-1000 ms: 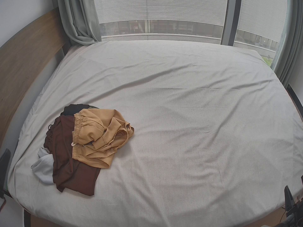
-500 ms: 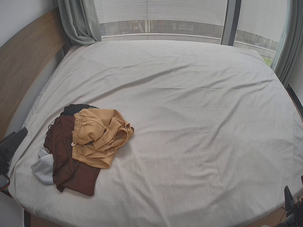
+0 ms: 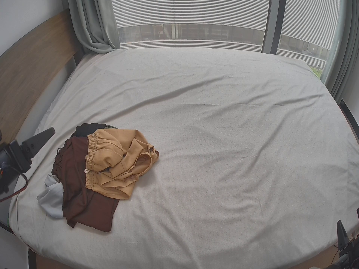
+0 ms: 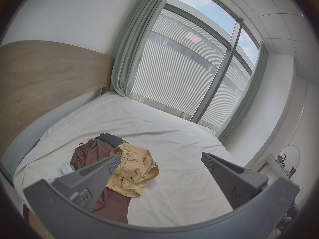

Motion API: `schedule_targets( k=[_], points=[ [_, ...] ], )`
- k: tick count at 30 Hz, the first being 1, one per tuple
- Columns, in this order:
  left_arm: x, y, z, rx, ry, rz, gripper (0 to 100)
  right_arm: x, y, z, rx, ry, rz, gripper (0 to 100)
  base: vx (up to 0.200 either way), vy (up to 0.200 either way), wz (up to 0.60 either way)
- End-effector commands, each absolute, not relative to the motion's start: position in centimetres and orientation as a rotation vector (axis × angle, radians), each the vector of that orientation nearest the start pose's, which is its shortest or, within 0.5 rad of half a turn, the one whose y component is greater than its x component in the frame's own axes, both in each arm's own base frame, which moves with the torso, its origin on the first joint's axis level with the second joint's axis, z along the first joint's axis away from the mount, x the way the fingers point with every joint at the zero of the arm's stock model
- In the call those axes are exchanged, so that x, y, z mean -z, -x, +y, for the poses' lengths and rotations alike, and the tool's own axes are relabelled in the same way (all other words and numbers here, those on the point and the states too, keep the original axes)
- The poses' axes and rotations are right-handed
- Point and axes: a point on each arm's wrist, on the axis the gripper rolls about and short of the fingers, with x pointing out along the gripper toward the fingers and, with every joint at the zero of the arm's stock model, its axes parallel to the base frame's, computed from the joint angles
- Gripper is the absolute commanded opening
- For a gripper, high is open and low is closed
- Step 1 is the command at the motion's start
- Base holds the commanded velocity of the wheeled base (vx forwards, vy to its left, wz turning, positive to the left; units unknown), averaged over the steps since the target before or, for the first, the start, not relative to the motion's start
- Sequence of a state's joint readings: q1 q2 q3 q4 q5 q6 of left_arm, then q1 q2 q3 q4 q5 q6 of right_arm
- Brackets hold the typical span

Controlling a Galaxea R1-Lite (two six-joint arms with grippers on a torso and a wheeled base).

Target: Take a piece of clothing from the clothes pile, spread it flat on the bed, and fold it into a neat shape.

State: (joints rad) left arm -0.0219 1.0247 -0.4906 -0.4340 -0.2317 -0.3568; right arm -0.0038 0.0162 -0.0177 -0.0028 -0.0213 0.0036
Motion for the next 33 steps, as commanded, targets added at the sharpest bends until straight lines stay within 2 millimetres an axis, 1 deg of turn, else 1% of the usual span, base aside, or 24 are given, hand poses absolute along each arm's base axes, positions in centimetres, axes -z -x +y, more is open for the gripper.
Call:
schedule_targets(
  k=[1, 3, 7, 10, 16, 19, 22, 26, 33],
  points=[
    [-20.5, -18.0, 0.2, 0.210, 0.385, 0.230, 100, -7.6, 2.3, 0.0, 0.026, -0.003, 0.000, 100, 0.000, 0.000, 0.00],
    [-20.6, -19.1, 0.2, 0.224, 0.387, 0.234, 100, -7.6, 2.3, 0.0, 0.026, -0.003, 0.000, 100, 0.000, 0.000, 0.00],
    [-20.7, -20.4, 0.2, 0.242, 0.390, 0.248, 100, -7.6, 2.3, 0.0, 0.026, -0.003, 0.000, 100, 0.000, 0.000, 0.00],
    [-20.4, -21.6, 0.3, 0.254, 0.396, 0.274, 100, -7.6, 2.3, 0.0, 0.026, -0.003, 0.000, 100, 0.000, 0.000, 0.00],
    [-19.3, -22.5, 0.4, 0.282, 0.413, 0.328, 100, -7.6, 2.3, 0.0, 0.029, -0.003, 0.000, 100, 0.000, 0.000, 0.00],
    [-18.9, -22.8, 0.9, 0.277, 0.423, 0.339, 100, -7.6, 2.3, 0.0, 0.029, -0.003, 0.000, 100, 0.000, 0.000, 0.00],
    [-18.0, -23.5, 1.3, 0.294, 0.434, 0.367, 100, -7.6, 2.3, 0.0, 0.031, -0.003, 0.000, 100, 0.000, 0.000, 0.00],
    [-17.9, -23.9, 1.5, 0.290, 0.433, 0.355, 100, -7.6, 2.3, 0.0, 0.031, -0.003, 0.000, 100, 0.000, 0.000, 0.00],
    [-17.2, -26.1, 1.9, 0.281, 0.440, 0.366, 100, -7.6, 2.3, 0.0, 0.029, -0.005, 0.000, 100, 0.000, 0.000, 0.00]
  ],
)
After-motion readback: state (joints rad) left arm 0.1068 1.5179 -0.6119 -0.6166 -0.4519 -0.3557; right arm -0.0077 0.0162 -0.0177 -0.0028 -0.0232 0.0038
